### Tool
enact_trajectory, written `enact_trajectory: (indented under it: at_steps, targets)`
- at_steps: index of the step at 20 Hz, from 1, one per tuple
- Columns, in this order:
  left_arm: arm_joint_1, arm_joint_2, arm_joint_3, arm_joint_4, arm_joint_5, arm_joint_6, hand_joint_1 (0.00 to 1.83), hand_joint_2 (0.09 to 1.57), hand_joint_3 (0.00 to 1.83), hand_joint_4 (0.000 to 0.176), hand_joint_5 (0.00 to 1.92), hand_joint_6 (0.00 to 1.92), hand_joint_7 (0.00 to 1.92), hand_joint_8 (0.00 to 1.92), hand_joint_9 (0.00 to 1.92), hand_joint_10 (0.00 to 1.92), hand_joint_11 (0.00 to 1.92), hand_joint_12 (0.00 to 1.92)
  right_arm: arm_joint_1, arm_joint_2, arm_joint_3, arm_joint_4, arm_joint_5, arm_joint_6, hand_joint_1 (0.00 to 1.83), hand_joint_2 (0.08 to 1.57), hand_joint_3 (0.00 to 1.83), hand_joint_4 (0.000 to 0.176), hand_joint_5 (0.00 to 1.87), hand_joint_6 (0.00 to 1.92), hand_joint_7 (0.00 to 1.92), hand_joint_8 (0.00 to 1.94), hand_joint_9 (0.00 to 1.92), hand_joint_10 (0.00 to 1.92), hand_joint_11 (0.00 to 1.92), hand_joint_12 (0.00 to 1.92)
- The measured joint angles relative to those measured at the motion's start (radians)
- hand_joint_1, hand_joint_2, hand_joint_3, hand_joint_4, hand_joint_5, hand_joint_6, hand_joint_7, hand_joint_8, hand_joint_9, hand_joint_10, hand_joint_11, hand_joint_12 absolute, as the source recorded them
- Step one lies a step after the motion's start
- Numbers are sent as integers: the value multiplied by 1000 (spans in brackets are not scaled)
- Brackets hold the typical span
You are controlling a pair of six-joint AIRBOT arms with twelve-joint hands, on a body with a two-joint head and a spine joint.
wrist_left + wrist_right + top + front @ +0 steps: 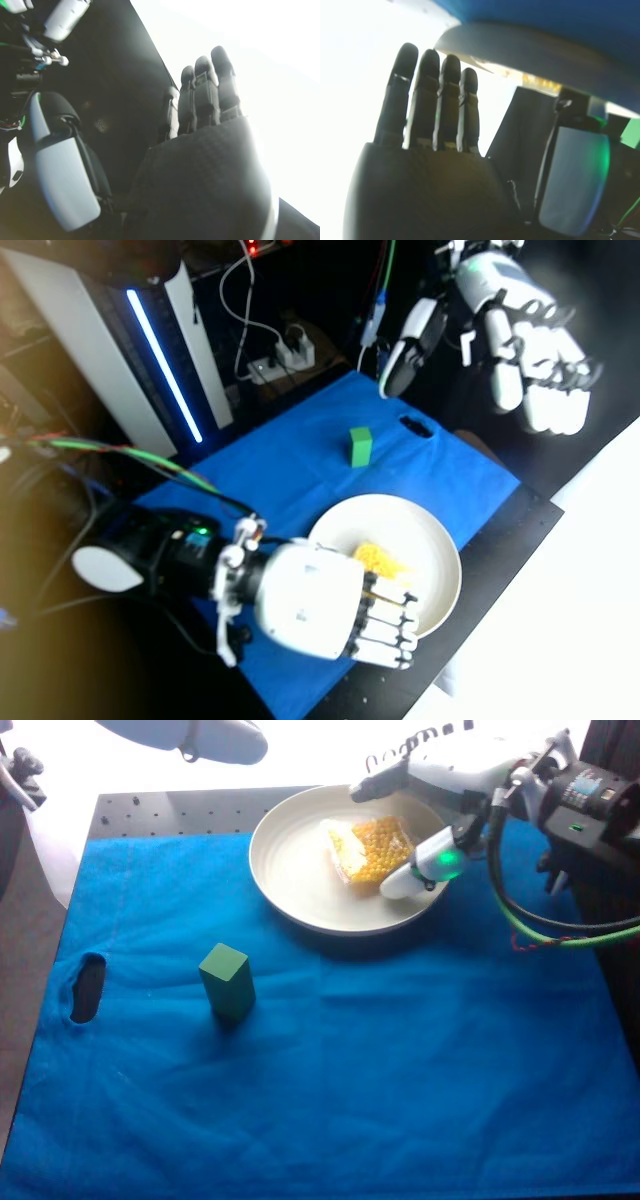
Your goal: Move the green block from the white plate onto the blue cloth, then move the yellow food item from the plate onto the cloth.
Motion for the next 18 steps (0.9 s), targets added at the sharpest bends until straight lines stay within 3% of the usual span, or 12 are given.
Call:
enact_trajectory:
  at_steps: [1, 3, 4, 5, 6, 11, 12, 13, 15, 16, 17, 18]
  targets:
    - [-1, -3, 0, 5, 0, 0, 695, 795, 0, 147, 41, 0, 174, 0, 194, 0, 0, 559, 2, -8, 6, -6, 1, 0, 911, 767, 2, 15, 492, 0, 523, 0, 505, 0, 224, 670]
    - [-4, -3, 0, 19, 3, 0, 732, 784, 0, 135, 67, 10, 194, 8, 205, 5, 0, 560, 8, -16, 9, -22, -7, 0, 919, 765, 0, 47, 499, 0, 515, 0, 498, 1, 162, 869]
    - [-11, -3, -1, 23, 12, 0, 718, 770, 0, 120, 77, 7, 199, 5, 205, 3, 0, 548, 11, -16, 9, -28, -10, 0, 922, 765, 0, 40, 500, 0, 498, 1, 524, 11, 209, 920]
    - [-15, -3, -1, 21, 12, 0, 718, 769, 0, 123, 83, 8, 195, 2, 202, 1, 0, 546, 11, -18, 9, -28, -10, 0, 931, 764, 0, 30, 520, 0, 514, 1, 530, 7, 212, 960]
    - [-18, -3, -1, 21, 11, 0, 709, 754, 0, 132, 93, 10, 201, 4, 208, 3, 8, 548, 11, -19, 9, -28, -11, 0, 982, 782, 1, 0, 581, 3, 671, 16, 622, 23, 248, 1013]
    - [-19, -3, -1, 24, 11, 0, 699, 770, 0, 121, 115, 9, 198, 0, 186, 0, 9, 547, 15, -24, 10, -30, 1, 0, 1214, 943, 1, 0, 857, 3, 1048, 14, 1077, 64, 688, 1090]
    - [-22, -3, -1, 25, 12, 0, 689, 767, 0, 122, 112, 6, 197, 0, 195, 5, 25, 556, 18, -24, 10, -30, 6, 0, 1352, 980, 10, 0, 906, 1, 1211, 426, 1213, 51, 831, 1054]
    - [-24, -3, -3, 25, 11, 0, 692, 785, 6, 112, 101, 0, 194, 2, 203, 7, 33, 562, 18, -24, 10, -31, 6, 4, 1292, 1057, 0, 0, 1094, 510, 1150, 909, 1344, 103, 898, 1216]
    - [-24, -3, -3, 25, 11, 0, 696, 788, 6, 109, 100, 0, 185, 0, 199, 5, 24, 559, 18, -24, 10, -27, 11, 4, 1286, 1066, 0, 0, 1156, 413, 1092, 1033, 1345, 125, 873, 1327]
    - [-24, -3, -3, 26, 11, 0, 727, 788, 5, 105, 106, 3, 193, 3, 206, 7, 32, 562, 22, -24, 10, -26, 14, 4, 1214, 1041, 4, 0, 1168, 587, 1080, 912, 1180, 864, 943, 1567]
    - [-24, -3, -3, 25, 12, 0, 721, 788, 4, 106, 107, 2, 198, 5, 207, 6, 29, 561, 22, -24, 11, -28, 13, 4, 1198, 1043, 1, 0, 1154, 653, 1069, 953, 1034, 1347, 942, 1777]
    - [-24, -3, -3, 26, 11, 0, 712, 788, 4, 98, 105, 1, 212, 10, 219, 10, 30, 562, 22, -24, 12, -28, 11, 4, 1257, 1088, 2, 0, 1153, 439, 991, 1200, 938, 1583, 923, 1892]
